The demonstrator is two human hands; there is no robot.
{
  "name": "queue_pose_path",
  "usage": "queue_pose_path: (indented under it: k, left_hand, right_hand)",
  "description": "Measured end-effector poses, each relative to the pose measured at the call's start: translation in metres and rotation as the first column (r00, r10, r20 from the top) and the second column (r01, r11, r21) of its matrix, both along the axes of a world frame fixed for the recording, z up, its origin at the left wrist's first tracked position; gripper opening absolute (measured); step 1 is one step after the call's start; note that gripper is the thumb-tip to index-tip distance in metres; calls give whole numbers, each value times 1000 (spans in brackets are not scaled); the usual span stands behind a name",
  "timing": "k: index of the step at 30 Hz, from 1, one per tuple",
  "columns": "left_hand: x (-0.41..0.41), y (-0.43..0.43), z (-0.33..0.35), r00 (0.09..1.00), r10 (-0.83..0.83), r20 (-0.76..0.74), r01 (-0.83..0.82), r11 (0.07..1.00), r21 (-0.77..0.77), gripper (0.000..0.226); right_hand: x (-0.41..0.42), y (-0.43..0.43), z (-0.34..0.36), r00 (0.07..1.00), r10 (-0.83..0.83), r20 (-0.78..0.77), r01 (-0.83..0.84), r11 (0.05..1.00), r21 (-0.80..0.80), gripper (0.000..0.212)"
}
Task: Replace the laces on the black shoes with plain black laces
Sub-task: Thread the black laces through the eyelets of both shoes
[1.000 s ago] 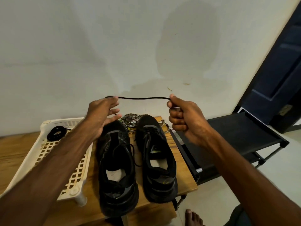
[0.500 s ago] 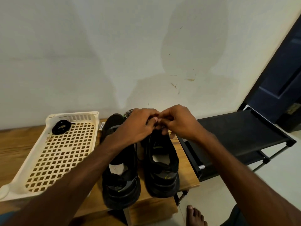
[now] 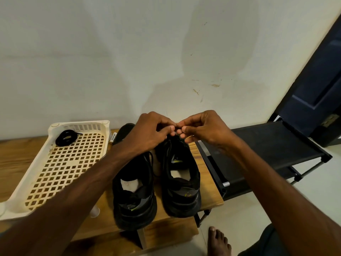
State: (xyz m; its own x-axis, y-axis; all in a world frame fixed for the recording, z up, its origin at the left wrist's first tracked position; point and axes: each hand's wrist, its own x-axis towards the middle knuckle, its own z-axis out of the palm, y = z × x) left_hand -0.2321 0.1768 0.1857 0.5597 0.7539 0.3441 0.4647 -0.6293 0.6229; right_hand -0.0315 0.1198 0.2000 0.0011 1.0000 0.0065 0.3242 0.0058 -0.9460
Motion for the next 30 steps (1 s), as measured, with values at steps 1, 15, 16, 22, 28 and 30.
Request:
queue_pose_path:
  k: [1, 15, 16, 22, 28, 30]
  left_hand:
    - [-2, 1, 0, 1000, 3, 2, -3, 1000, 3, 18]
    - [-1, -3, -2, 998, 43, -56, -40, 998, 55, 13]
    - [1, -2, -2, 998, 46, -42, -44, 998, 38, 13]
    - [-3, 3, -1, 996, 84, 9, -84, 996, -9, 14]
    - [-7, 5, 0, 994, 110, -12, -110, 994, -27, 13]
    - [-7, 4, 1, 997, 81, -14, -81, 997, -4, 13]
  right_hand:
    - [1, -1, -2, 1000, -10, 18, 10, 1000, -3, 13]
    - [-8, -2, -3, 961, -28, 274, 11, 998, 63, 27]
    - [-9, -2, -2, 953, -28, 302, 5, 997, 75, 26]
    - [-6, -2, 1, 962, 34, 271, -48, 998, 49, 13]
    - [-5, -3, 2, 984, -14, 177, 11, 1000, 20, 12]
    - [-4, -3, 3, 986, -47, 163, 41, 998, 40, 15]
